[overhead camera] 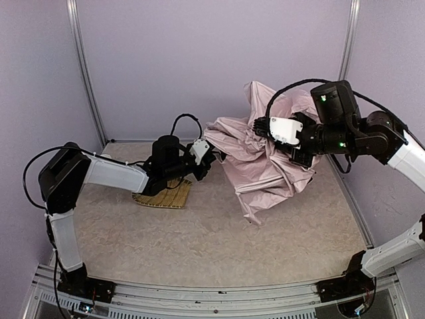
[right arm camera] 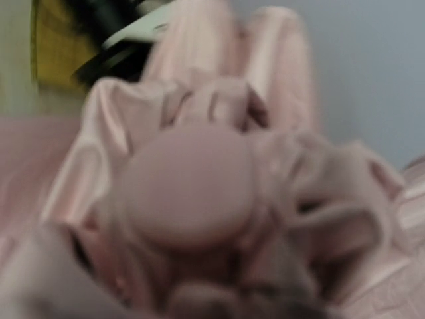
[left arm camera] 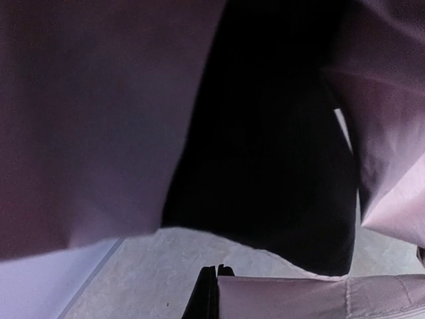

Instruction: Put away the umbrella

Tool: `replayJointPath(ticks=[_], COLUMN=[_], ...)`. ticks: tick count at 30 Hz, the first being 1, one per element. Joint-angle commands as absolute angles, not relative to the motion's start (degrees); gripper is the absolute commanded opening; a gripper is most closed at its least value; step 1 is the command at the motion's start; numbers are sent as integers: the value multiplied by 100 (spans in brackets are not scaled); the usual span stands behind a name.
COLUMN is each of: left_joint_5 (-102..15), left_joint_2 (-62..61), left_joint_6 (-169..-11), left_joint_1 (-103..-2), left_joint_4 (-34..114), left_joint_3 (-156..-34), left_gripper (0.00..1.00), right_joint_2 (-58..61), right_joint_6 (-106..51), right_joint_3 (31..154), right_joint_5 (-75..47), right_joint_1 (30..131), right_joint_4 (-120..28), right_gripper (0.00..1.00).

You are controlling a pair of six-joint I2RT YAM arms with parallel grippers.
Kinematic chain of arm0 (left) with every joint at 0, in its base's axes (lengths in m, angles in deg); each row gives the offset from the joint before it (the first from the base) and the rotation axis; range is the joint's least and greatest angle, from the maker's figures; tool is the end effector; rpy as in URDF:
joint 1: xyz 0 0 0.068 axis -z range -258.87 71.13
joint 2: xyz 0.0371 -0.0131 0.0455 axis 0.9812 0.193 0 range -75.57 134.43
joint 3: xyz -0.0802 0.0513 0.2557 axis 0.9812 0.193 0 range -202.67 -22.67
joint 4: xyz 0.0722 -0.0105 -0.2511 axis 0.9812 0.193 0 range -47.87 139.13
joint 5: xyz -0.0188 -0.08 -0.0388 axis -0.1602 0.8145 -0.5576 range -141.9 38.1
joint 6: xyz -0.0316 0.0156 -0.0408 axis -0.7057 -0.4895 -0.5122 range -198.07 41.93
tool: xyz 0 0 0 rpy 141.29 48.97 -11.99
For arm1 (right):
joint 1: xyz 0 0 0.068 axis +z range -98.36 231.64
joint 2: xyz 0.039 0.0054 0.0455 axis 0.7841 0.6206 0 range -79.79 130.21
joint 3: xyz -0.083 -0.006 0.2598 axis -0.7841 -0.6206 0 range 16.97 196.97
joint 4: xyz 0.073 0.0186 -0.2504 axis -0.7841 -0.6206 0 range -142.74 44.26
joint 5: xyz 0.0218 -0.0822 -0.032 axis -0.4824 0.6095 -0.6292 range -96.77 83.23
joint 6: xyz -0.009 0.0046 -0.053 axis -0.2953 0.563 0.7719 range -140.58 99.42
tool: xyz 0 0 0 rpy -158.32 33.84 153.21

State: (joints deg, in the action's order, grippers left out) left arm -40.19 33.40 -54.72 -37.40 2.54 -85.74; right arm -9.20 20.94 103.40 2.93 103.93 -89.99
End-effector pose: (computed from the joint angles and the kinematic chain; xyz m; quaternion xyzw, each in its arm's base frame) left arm 0.3156 -0.2885 0.2170 0.4547 0.5891 -0.1796 0.6434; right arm 0.1562 0.1922 0.4352 -0.5954 0.6163 -0.0243 0.5148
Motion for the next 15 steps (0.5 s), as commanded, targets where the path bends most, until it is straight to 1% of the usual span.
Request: replayJointPath(ticks=[1,5,9,10,13,14,15], left_joint_5=[-3857,-3635,-3936,-4251,-5800,-6181,-6574], left_joint_2=[3981,4573,5160,5326,5696,5805,5890], left_joint_6=[-4796,-4647,-4448,-4404,-4199,-4117,-4080], left_joint_1=[-3788,-3658,-3400,-3333,-3143,-3129,-3148], left_joint_4=[941,1110,1174,1119,355,37,-199], left_joint_3=[-9504,-10248,-10769,-10855,-10954,-10968,-11018], left_gripper=[0,0,0,0,0,1,5], right_joint_2=[-839,-740,-606,-584,-515,-502,-493], right_joint_6=[2298,2122,1777,1682,1352,1237,1125], right_joint_3=[10558,10617,10112,9924,9378,9246,9160], right_joint_5=[1381,1147,783,691,490,380,205], right_joint_1=[10825,11108,11158,11163,11175,11172,11168], right_joint_4=[-9600,-9861,-9890,-9865,-9754,-9722,-9680], right_gripper=[1,0,0,0,0,0,0])
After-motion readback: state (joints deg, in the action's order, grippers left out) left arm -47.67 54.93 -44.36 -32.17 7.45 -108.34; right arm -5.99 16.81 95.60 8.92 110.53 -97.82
